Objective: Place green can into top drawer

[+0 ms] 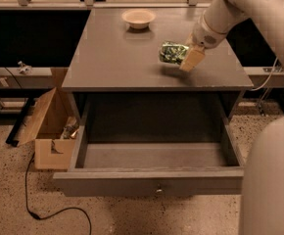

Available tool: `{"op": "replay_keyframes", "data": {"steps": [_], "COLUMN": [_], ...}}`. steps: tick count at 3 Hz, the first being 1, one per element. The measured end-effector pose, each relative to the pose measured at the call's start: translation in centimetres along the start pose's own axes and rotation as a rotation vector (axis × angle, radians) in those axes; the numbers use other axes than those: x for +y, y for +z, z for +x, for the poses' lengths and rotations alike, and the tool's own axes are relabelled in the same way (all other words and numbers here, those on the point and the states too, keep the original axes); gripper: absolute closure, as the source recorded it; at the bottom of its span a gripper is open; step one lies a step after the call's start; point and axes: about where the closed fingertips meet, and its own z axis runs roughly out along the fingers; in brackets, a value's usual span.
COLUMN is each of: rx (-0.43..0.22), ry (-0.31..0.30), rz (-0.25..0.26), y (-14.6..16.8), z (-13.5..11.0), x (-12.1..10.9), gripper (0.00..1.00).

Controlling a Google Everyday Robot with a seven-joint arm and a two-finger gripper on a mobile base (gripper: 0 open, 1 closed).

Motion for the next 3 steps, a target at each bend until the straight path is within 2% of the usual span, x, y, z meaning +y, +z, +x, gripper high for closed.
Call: {"op": "replay_keyframes", "data": {"steps": [1, 2, 3], "rx": [-0.062, -0.068, -0.049], "ry": [-0.064, -0.104, -0.081], "rz": [-0.012, -0.053, -0.105], "y": [-4.0, -5.9, -5.4], "z": [-0.5, -0.4, 0.7], "x": [4.7, 9.9, 14.5], "gripper": [1.00, 1.00, 1.00]}}
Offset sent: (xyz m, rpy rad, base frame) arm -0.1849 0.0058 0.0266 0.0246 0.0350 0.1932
